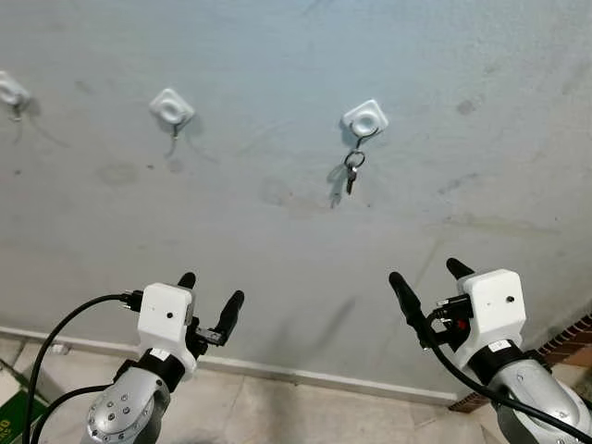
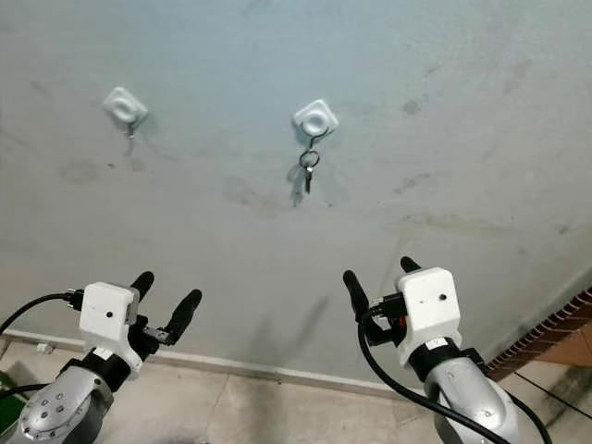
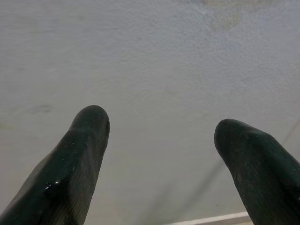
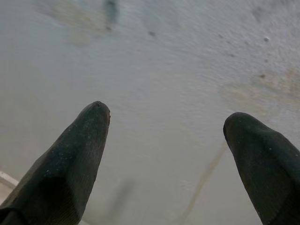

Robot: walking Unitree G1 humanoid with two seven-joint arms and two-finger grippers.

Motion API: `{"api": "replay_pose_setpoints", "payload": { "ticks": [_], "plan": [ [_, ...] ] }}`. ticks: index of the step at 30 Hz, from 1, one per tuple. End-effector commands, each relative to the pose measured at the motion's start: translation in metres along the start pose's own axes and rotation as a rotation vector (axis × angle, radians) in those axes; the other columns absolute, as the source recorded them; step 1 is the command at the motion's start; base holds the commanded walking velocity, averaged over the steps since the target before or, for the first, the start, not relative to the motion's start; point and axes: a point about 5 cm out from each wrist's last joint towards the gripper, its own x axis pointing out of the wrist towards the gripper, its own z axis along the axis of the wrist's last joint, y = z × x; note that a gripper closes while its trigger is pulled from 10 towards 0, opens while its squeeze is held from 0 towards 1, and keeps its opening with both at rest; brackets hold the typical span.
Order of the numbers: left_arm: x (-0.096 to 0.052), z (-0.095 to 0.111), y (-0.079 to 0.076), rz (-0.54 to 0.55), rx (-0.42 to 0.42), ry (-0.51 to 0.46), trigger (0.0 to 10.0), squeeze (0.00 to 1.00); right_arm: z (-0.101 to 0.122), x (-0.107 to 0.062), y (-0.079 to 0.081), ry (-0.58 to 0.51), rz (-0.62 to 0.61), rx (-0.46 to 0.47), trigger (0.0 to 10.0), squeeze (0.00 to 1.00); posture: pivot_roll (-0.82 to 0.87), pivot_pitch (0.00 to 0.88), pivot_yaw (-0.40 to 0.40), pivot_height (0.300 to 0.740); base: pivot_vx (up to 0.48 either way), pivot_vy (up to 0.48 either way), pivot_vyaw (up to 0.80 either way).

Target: Hang keys on a hook

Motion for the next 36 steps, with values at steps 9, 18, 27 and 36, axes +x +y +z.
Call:
{"api": "replay_pose_setpoints", "payload": {
  "ticks": [9, 18, 27, 36],
  "plan": [
    [-0.0019, 0.0053, 0.0007, -0.016, 0.007, -0.011, 10.0, 0.00, -0.0002, 0.0010, 0.0051, -0.001, 0.024, 0.005, 10.0, 0.00, -0.04, 0.069, 0.018, 0.740, -0.029, 0.434, 0.00],
    [-0.0011, 0.0058, 0.0015, -0.020, 0.009, -0.008, 10.0, 0.00, 0.0007, 0.0032, 0.0081, -0.008, 0.028, 0.017, 10.0, 0.00, -0.03, 0.069, 0.022, 0.740, 0.000, 0.456, 0.00],
    [-0.0011, 0.0063, 0.0022, -0.015, 0.024, -0.012, 10.0, 0.00, -0.0002, 0.0051, 0.0072, -0.004, 0.019, 0.023, 10.0, 0.00, -0.03, 0.070, 0.023, 0.740, 0.000, 0.207, 0.00],
    [0.0010, 0.0073, 0.0012, -0.028, 0.021, -0.013, 10.0, 0.00, -0.0012, 0.0064, 0.0044, 0.006, 0.001, 0.035, 10.0, 0.00, -0.03, 0.072, 0.024, 0.740, 0.000, 0.000, 0.00]
  ]
}}
